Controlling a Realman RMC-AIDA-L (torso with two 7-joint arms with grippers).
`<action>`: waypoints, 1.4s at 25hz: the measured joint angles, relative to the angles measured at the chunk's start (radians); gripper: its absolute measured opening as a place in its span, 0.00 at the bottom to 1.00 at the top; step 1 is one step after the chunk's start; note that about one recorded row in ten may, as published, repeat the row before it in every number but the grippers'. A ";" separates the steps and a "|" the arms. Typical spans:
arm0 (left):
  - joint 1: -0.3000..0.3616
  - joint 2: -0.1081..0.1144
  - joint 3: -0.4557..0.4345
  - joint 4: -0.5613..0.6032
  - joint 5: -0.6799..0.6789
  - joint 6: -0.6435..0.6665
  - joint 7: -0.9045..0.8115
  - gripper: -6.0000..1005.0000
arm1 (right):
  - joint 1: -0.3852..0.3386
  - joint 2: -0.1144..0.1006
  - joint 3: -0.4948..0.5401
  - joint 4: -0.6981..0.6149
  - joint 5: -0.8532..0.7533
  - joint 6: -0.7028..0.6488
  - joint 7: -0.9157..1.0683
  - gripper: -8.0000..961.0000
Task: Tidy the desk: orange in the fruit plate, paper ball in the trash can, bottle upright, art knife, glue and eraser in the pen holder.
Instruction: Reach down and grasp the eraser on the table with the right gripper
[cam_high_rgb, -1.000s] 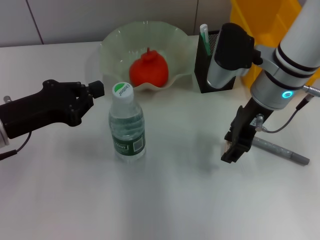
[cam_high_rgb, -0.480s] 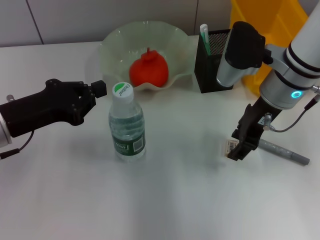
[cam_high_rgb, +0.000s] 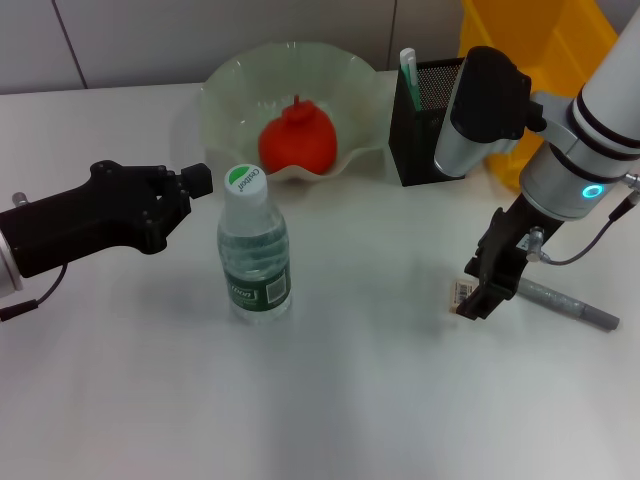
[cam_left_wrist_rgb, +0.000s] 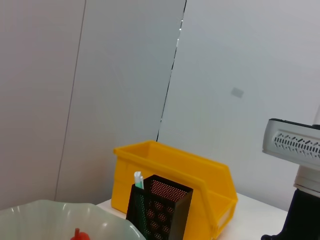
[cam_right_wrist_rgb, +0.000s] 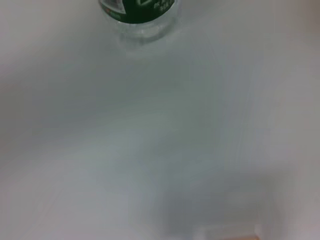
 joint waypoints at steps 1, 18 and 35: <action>0.002 0.000 0.000 0.000 0.000 0.000 0.000 0.05 | 0.000 0.000 0.000 0.000 0.000 0.000 0.000 0.62; 0.006 0.000 0.000 0.001 0.000 0.000 0.001 0.05 | 0.000 0.001 -0.011 0.013 -0.023 -0.027 -0.002 0.62; 0.008 0.000 -0.015 -0.011 -0.003 -0.001 0.012 0.05 | 0.018 0.006 -0.062 0.025 -0.020 -0.054 0.001 0.62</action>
